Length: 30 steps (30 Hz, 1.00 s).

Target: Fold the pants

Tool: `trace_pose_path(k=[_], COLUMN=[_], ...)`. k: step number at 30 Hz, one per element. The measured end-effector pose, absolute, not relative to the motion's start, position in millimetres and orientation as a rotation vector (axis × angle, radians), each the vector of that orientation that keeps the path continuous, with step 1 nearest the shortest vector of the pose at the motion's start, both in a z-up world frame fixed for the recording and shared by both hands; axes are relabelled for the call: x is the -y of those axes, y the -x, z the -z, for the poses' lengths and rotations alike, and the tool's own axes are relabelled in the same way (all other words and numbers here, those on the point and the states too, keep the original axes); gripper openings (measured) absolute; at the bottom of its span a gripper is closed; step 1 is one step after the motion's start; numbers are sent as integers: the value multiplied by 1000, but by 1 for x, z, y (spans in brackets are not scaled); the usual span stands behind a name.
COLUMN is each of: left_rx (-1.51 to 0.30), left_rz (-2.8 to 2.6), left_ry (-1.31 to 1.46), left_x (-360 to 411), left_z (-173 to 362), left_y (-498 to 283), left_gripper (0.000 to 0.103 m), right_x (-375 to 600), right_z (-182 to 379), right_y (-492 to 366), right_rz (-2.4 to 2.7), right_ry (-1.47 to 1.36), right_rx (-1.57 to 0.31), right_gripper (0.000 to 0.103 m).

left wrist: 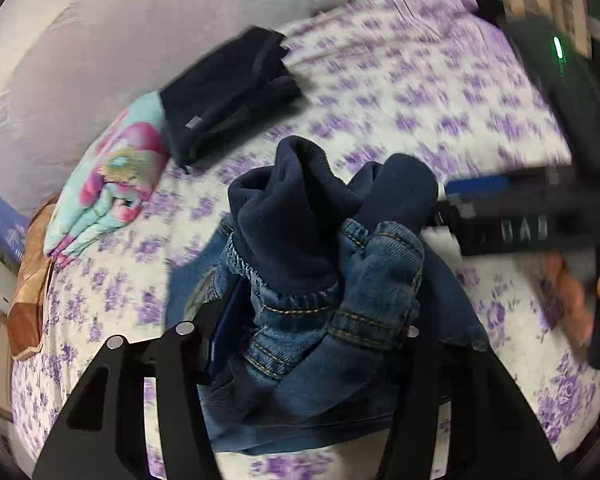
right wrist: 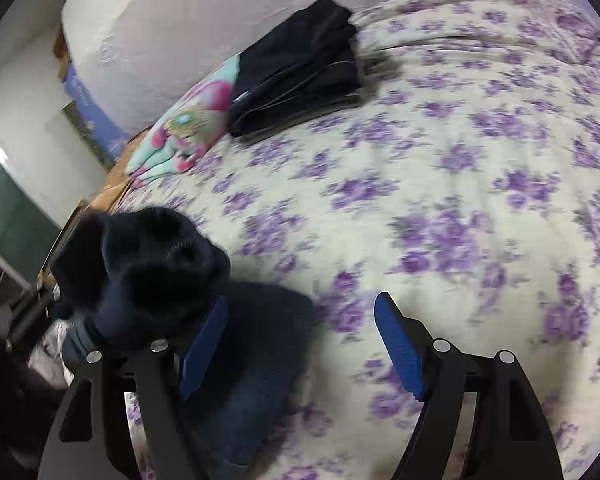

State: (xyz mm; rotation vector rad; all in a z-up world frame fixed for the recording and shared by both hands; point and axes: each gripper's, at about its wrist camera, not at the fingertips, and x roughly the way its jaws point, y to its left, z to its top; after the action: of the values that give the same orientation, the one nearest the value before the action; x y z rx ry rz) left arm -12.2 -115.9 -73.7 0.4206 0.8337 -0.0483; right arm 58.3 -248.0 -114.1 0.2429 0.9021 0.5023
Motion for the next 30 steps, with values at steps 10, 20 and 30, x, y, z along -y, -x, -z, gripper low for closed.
trace_pose_path(k=[10,20,30], left_rx=[-810,-730,-710], left_rz=[-5,41,42], left_ry=[-378,-379,-94], left_x=[108,136,64], left_z=[60,40,14], left_y=[22,47,50], left_gripper=[54,96,99], right_x=[260,270,269], right_z=[103,96,101], right_y=[-55,-54,-57], right_rz=[-566,-610,-561], right_ry=[-372,-492,-442], right_rx=[-819,-783,-831], right_gripper=[81,85,88])
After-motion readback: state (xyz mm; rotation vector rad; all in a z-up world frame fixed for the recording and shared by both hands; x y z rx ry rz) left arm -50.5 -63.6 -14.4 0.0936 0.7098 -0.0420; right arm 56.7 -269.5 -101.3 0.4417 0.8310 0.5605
